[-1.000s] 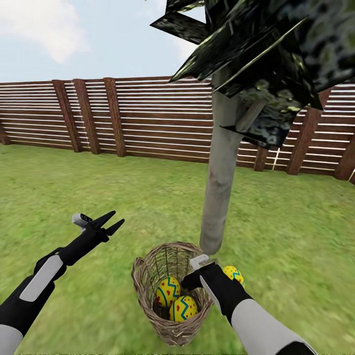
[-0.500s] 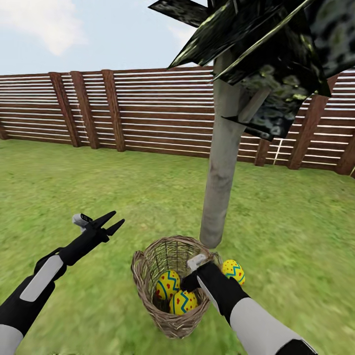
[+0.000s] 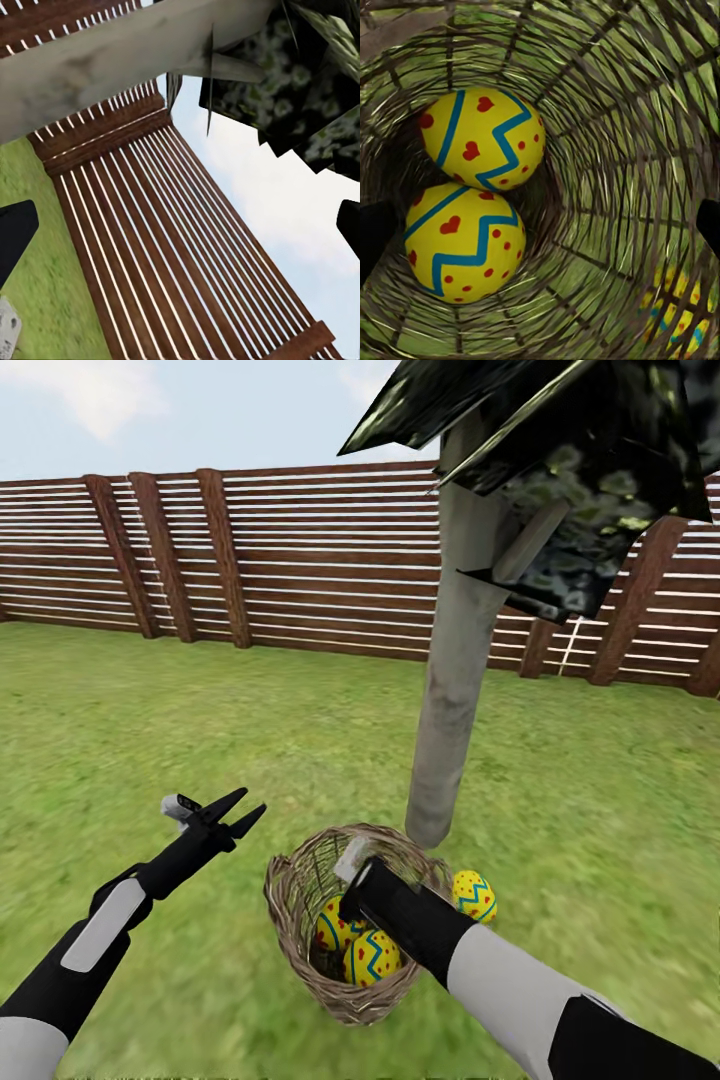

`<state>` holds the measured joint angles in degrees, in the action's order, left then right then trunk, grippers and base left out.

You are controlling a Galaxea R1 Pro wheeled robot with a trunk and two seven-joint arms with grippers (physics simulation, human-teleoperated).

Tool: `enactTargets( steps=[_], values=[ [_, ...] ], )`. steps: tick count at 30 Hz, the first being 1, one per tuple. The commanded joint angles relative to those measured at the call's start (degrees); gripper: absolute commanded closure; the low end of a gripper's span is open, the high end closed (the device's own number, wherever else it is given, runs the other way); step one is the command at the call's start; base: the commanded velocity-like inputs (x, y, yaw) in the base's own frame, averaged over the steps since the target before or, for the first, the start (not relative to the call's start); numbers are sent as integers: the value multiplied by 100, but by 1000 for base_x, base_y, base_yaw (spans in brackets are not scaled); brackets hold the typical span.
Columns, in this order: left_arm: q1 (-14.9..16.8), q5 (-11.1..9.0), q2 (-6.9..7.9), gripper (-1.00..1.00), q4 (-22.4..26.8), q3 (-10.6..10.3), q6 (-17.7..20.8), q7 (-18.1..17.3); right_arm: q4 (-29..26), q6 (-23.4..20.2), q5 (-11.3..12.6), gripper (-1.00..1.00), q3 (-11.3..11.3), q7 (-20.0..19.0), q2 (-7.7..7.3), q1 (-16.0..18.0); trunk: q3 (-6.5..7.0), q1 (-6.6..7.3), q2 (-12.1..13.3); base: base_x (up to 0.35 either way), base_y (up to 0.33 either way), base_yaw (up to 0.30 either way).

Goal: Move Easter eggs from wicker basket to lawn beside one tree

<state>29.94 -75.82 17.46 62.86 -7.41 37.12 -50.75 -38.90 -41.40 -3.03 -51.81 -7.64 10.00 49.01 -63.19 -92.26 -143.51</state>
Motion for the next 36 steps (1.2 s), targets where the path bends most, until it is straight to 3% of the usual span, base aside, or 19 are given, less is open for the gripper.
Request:
enactTargets(
  steps=[1, 6, 8, 14, 32, 34, 36],
  values=[
    [4, -55, 5, -100, -2, -15, 40, -1, -36, -26, -43, -100, -88, -150, 0, 6, -28, -1, -4, 0, 0, 0],
    [6, -57, -4, -100, -1, -23, 40, 2, -72, -12, -90, -100, -393, -1098, 0, 11, -139, -14, -11, 0, 0, 0],
    [5, -61, -5, -100, -1, -24, 41, -1, -72, -6, -158, -100, -421, -1230, 0, 11, -183, -19, -13, 0, 0, 0],
    [8, -62, -5, -100, -4, -24, 41, -2, -37, 24, -282, -100, -435, -1313, -11, 9, -316, -35, -21, 0, 0, 0],
    [6, -55, -5, -100, -7, -24, 38, 4, -20, 46, -303, -100, -399, -1335, -36, 190, -715, -81, -45, 0, 0, 0],
    [8, -55, -5, -100, -5, -24, 38, 4, -11, 73, -303, -100, -394, -1366, -105, 250, -759, -86, -48, 0, 0, 0],
    [7, -55, -5, -100, -3, -24, 38, 4, 2, 214, -297, -100, -390, -1712, -256, 361, -803, -91, -51, 0, 0, 0]
  ],
)
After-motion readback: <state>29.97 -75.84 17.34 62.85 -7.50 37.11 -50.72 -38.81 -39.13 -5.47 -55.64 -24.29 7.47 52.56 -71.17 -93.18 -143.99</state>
